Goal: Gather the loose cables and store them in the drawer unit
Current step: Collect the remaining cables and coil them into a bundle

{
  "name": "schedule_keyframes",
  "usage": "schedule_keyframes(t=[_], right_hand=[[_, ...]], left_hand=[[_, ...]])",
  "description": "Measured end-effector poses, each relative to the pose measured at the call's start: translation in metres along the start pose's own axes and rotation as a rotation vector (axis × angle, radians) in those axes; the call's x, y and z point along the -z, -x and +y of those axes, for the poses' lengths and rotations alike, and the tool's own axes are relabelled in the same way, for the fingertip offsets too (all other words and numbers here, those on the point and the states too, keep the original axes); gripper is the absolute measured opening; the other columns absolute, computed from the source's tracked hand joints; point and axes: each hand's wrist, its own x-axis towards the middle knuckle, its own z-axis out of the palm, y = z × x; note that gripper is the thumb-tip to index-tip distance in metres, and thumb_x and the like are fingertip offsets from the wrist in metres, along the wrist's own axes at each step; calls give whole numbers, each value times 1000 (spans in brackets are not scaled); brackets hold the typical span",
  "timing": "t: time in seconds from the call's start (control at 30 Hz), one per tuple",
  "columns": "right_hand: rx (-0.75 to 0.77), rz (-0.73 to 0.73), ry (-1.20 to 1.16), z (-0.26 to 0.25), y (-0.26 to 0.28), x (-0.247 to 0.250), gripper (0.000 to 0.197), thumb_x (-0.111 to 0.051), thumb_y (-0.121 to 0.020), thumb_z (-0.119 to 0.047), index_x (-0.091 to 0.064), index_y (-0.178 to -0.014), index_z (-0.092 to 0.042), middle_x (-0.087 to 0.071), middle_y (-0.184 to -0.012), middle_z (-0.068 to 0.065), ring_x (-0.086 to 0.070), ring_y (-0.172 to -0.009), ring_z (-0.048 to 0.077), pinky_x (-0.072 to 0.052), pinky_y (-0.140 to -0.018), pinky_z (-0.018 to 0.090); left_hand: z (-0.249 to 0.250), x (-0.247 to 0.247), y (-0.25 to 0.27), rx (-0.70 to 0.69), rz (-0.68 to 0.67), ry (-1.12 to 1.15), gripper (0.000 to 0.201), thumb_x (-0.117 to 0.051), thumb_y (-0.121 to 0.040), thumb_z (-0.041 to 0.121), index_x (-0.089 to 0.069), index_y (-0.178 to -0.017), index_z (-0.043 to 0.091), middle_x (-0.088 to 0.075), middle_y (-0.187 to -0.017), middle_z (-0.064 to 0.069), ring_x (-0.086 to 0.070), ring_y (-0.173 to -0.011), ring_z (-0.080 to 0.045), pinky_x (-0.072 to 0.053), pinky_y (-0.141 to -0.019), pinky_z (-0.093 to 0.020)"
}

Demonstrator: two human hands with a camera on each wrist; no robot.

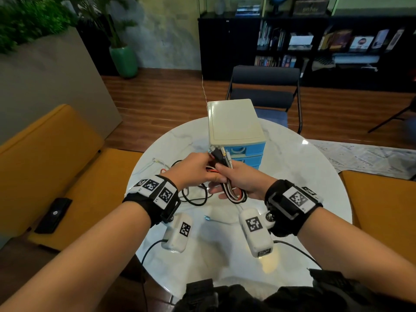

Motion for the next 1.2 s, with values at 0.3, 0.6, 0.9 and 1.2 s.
schedule_keyframes(t=[0.3, 0.6, 0.9, 1.2], right_hand=[[-58, -75, 176, -4, 5, 3, 42, -38, -105, -34, -57, -88, 0, -67, -77, 11, -65, -58, 12, -54, -51, 22], [-175, -149, 170, -9, 5, 10, 35, -42, -103, -38, -61, -96, -8, -35, -59, -4, -31, -47, 6, -34, -43, 17], [-269, -116, 181, -17, 11, 22, 33, -45, -103, -36, -49, -79, -14, -33, -52, -7, -28, -39, 5, -29, -37, 16], [-254, -26, 200, -20, 13, 29, 33, -44, -103, -35, -47, -78, -14, -36, -55, -4, -31, -41, 6, -32, -38, 17]], left_hand=[[-1, -7, 0, 7, 31, 102, 60, -86, -65, 32, -43, -108, 25, -59, -89, 12, -58, -78, -2, -43, -63, -11], [-42, 0, 3, 46, -247, 48, 33, -77, -78, 32, -60, -101, 18, -68, -92, 2, -62, -76, -5, -49, -71, -21], [-93, -8, 17, 133, -184, -460, 11, -64, -85, 38, -64, -92, 29, -67, -91, 11, -56, -95, -12, -26, -102, -42], [-84, -10, 13, 236, -206, -375, 57, -68, -79, 52, -48, -128, 32, -56, -130, 10, -48, -125, -15, -18, -114, -48]])
